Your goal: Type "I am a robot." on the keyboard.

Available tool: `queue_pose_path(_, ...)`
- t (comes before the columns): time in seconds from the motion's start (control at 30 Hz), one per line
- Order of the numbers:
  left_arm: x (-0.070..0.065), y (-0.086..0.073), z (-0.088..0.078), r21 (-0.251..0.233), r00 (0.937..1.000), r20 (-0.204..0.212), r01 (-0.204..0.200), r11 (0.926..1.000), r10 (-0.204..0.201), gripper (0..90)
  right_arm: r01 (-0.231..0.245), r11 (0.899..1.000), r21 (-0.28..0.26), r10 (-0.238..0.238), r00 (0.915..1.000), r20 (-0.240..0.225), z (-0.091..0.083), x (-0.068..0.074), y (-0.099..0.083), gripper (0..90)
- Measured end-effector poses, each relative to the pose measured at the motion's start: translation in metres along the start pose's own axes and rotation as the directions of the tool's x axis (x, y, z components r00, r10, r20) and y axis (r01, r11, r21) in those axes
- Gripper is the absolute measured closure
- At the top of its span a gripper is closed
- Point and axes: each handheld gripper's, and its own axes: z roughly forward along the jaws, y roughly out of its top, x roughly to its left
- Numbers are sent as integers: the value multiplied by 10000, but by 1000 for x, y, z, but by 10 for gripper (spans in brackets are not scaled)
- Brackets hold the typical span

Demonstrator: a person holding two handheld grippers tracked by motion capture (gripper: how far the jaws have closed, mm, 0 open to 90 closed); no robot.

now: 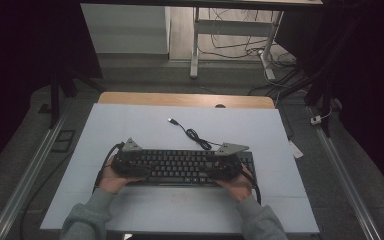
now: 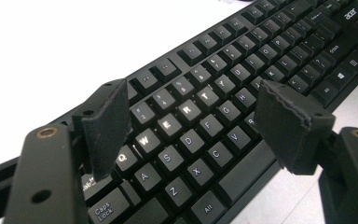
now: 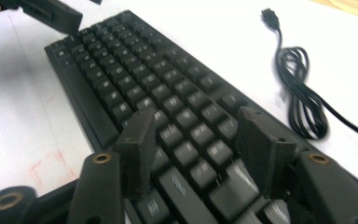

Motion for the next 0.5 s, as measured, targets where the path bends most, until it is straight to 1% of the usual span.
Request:
queue_pose_path(0.23, 3, 0, -2, -97, 9995, 249, 210, 9997, -208, 290, -24, 9998, -178, 27, 9998, 176, -21, -4, -14, 420)
queue_pose_path(0.27, 3, 0, -2, -123, 9994, 246, 230, 9997, -227, 291, 6, 9999, -119, -3, 9997, 245, -23, -4, -15, 419)
queue_pose_path(0.37, 3, 0, -2, -169, 9994, 238, 263, 9995, -259, 291, -9, 9999, -131, 12, 9997, 242, -26, -5, -18, 416)
queue_pose_path(0.5, 4, 0, -2, -197, 9994, 222, 284, 9994, -280, 291, 37, 9999, -97, -35, 9996, 263, -25, -5, -19, 414)
